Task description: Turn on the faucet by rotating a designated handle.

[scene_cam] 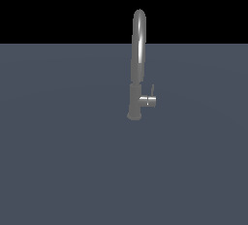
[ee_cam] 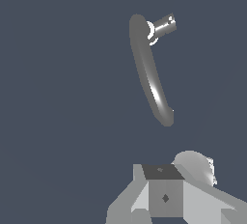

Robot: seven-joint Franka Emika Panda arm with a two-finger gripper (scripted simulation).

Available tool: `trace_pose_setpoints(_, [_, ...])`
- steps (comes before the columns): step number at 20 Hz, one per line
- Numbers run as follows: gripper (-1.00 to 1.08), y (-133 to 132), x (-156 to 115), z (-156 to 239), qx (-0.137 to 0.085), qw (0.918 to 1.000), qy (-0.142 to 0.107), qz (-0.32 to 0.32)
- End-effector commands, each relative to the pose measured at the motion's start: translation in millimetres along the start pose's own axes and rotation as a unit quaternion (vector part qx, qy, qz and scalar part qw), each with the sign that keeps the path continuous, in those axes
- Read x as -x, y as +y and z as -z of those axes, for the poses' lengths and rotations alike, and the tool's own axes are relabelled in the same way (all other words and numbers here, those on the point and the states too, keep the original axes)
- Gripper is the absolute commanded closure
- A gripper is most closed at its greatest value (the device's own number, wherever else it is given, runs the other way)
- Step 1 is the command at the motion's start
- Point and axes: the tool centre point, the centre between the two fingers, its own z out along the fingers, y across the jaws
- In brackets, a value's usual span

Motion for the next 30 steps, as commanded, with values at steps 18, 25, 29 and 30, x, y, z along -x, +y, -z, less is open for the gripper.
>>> trace_pose_setpoints(18, [1.08,19.8,-128.8,-40.0,-0.145,0.9670,-0.146,-0.150])
trace_pose_setpoints(25, [1.08,34.4,-174.4,-68.9,-0.204,0.9342,-0.205,-0.209])
trace_pose_setpoints(29, [1.08,44.4,-200.3,-90.8,-0.239,0.9078,-0.241,-0.246])
trace_pose_setpoints(30, [1.08,47.0,-206.7,-97.0,-0.249,0.9001,-0.250,-0.256])
